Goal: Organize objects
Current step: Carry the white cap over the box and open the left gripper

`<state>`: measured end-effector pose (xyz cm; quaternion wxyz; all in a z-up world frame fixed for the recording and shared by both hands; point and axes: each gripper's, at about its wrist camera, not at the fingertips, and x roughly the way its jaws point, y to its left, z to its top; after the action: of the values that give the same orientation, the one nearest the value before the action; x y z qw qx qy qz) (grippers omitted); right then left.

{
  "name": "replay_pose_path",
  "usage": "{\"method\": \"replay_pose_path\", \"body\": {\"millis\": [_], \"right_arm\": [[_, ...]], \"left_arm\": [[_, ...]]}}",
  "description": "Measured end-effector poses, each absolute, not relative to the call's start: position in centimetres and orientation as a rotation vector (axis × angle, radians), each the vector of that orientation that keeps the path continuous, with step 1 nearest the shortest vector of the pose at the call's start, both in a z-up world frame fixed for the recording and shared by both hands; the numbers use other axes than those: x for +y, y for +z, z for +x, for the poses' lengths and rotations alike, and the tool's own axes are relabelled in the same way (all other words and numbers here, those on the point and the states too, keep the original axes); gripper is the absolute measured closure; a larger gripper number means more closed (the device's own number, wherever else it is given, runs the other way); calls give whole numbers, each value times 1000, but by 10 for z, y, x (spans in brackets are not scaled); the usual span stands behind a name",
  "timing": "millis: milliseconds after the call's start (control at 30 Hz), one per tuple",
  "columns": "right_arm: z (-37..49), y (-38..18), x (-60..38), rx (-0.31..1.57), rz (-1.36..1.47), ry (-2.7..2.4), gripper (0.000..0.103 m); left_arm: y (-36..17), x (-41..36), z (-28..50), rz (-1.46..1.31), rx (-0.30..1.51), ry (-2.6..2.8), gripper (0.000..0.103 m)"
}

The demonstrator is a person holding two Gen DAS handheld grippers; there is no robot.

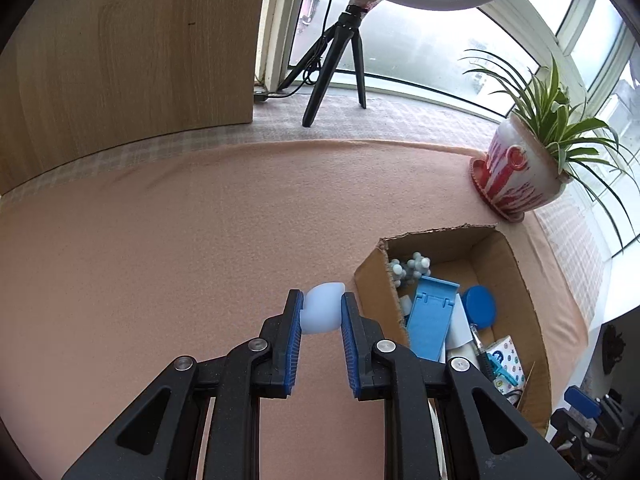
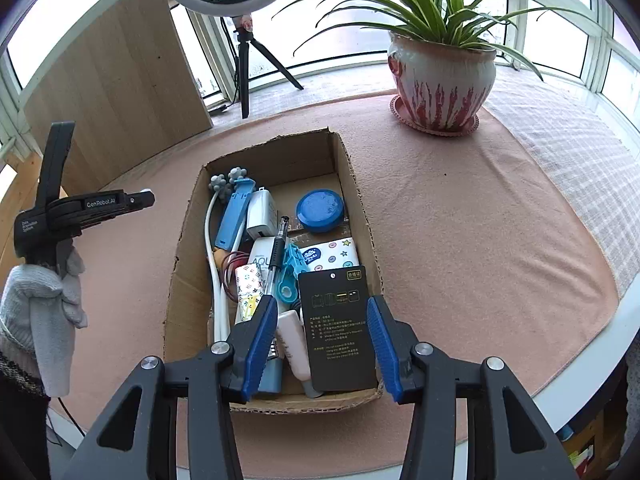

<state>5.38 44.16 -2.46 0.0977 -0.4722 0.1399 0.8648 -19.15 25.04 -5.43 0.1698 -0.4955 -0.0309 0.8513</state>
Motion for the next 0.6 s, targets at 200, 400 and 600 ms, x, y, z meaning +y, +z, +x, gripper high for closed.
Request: {"method": "replay_pose_path", "body": {"millis": [200, 400, 600], "right_arm": [[67, -26, 449, 387, -1400, 2528, 60], [79, -28, 458, 408, -1389, 2509, 60], [87, -31, 463, 391, -1382, 2495, 60]], "left_arm": [[-38, 307, -176, -1343, -23, 2344, 83], [-30, 354, -162, -1312, 23, 2288, 83], [-27, 390, -155, -1300, 65, 2249, 60]]}}
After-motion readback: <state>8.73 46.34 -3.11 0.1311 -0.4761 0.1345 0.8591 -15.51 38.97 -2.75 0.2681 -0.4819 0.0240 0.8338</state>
